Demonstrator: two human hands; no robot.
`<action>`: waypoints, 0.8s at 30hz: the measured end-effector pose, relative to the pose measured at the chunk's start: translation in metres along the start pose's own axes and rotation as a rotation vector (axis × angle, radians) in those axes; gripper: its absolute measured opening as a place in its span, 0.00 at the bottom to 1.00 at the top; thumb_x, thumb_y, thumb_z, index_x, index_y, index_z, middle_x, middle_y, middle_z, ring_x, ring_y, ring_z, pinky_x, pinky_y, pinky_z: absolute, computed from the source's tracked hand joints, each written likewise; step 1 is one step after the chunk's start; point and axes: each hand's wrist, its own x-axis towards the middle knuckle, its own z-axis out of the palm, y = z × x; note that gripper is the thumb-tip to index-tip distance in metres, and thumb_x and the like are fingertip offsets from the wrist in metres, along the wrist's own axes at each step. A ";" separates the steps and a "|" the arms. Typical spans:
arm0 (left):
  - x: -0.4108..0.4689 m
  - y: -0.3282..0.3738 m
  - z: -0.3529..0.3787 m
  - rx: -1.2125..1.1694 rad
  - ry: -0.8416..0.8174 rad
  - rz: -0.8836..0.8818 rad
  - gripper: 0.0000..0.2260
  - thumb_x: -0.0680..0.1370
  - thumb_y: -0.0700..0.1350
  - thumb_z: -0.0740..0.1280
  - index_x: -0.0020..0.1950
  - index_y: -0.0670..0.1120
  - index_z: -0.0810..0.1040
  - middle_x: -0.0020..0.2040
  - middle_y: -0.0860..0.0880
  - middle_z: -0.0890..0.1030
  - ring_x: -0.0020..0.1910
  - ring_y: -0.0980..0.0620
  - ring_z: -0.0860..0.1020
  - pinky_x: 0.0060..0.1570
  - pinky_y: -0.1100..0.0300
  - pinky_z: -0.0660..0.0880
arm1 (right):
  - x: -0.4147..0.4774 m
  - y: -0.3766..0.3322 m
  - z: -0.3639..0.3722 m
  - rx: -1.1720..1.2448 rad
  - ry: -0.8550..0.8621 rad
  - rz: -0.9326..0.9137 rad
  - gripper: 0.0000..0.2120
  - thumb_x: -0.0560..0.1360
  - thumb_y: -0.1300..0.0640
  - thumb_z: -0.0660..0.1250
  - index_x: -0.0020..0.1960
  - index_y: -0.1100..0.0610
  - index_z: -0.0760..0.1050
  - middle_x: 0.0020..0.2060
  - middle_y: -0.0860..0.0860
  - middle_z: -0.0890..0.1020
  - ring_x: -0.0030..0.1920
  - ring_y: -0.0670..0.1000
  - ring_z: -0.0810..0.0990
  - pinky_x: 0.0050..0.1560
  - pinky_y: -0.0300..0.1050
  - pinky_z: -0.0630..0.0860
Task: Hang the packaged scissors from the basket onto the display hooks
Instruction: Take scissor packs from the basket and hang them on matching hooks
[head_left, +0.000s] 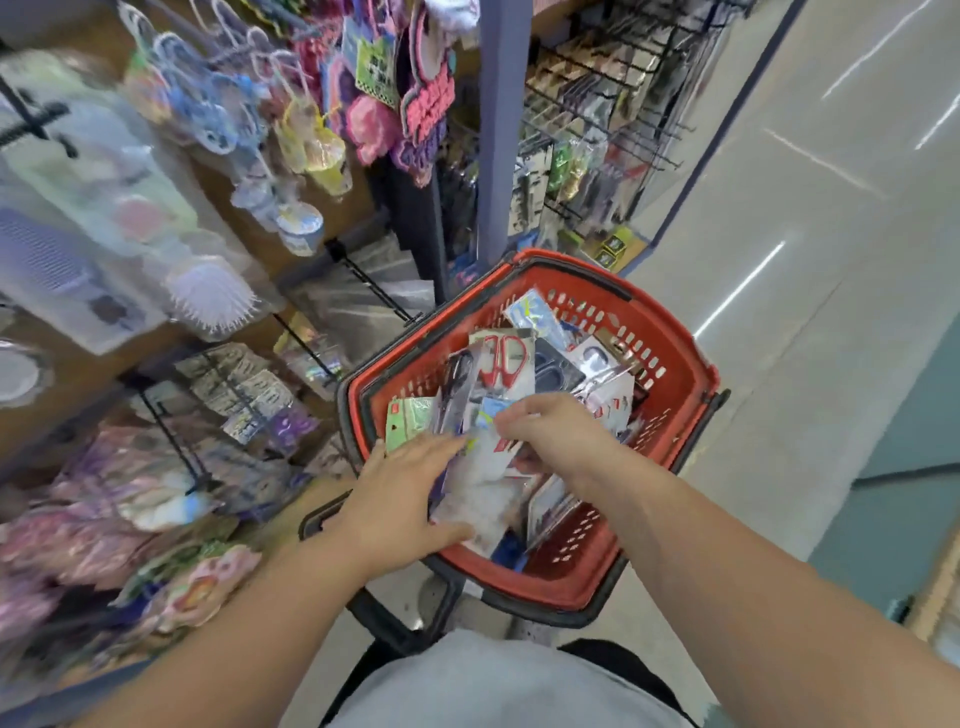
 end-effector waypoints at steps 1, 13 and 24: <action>0.002 0.005 -0.002 -0.064 0.033 0.005 0.37 0.75 0.66 0.71 0.82 0.56 0.67 0.78 0.56 0.71 0.77 0.54 0.69 0.77 0.49 0.64 | -0.003 -0.012 0.003 0.056 -0.013 0.011 0.02 0.80 0.64 0.71 0.52 0.63 0.80 0.34 0.55 0.81 0.26 0.47 0.80 0.33 0.42 0.82; 0.017 -0.007 -0.062 -1.165 0.610 -0.511 0.10 0.86 0.41 0.65 0.57 0.54 0.84 0.54 0.53 0.88 0.55 0.49 0.86 0.59 0.49 0.81 | 0.026 -0.039 -0.005 -0.276 0.067 -0.125 0.09 0.85 0.50 0.63 0.58 0.55 0.78 0.48 0.55 0.82 0.40 0.51 0.82 0.45 0.50 0.81; -0.024 -0.012 -0.043 -1.120 0.678 -0.752 0.12 0.87 0.43 0.63 0.55 0.60 0.80 0.50 0.62 0.85 0.48 0.66 0.82 0.43 0.67 0.74 | 0.102 0.005 0.057 -0.544 0.248 -0.103 0.30 0.72 0.46 0.79 0.61 0.53 0.63 0.46 0.51 0.83 0.46 0.57 0.84 0.42 0.49 0.77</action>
